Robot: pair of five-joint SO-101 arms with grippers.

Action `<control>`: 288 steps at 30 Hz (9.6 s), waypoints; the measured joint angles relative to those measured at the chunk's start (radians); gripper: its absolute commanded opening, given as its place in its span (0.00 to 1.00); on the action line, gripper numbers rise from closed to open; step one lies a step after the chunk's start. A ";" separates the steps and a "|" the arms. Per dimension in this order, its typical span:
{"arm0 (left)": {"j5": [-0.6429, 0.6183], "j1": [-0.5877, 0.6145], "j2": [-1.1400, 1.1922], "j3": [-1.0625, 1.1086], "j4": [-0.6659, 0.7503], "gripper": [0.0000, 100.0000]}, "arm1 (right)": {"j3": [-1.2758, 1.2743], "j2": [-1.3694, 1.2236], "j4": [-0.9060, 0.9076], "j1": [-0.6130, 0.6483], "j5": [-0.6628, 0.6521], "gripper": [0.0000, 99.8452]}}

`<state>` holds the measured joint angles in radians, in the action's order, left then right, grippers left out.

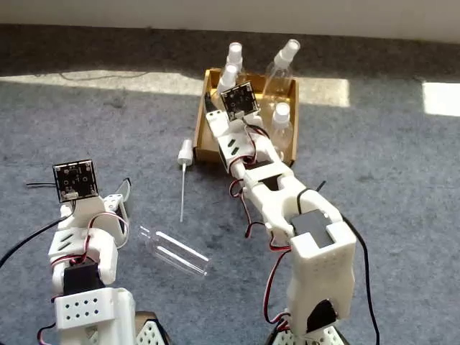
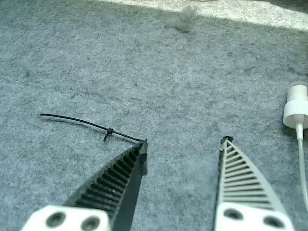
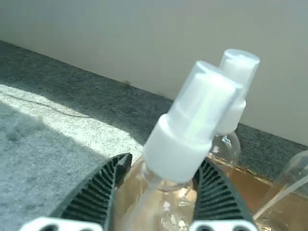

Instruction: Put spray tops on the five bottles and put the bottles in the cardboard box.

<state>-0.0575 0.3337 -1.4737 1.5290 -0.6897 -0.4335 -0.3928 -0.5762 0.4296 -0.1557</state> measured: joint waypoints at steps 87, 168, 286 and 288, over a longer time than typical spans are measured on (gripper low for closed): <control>0.000 0.000 0.000 0.000 0.000 0.23 | 0.000 0.000 0.006 0.018 0.000 0.20; 0.048 0.000 0.000 0.000 0.000 0.23 | -0.101 1.441 1.807 -0.361 -0.129 0.28; 0.054 -0.199 1.166 -1.235 -0.496 0.23 | 0.015 1.022 2.012 -0.638 -0.299 0.00; -0.035 -0.250 1.201 -1.237 -0.430 0.23 | -0.041 0.947 1.924 -0.687 -0.310 0.00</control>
<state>-0.0928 0.0836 -0.2723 0.2923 -1.1193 -0.4749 0.5539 1.3479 -0.2578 -0.4657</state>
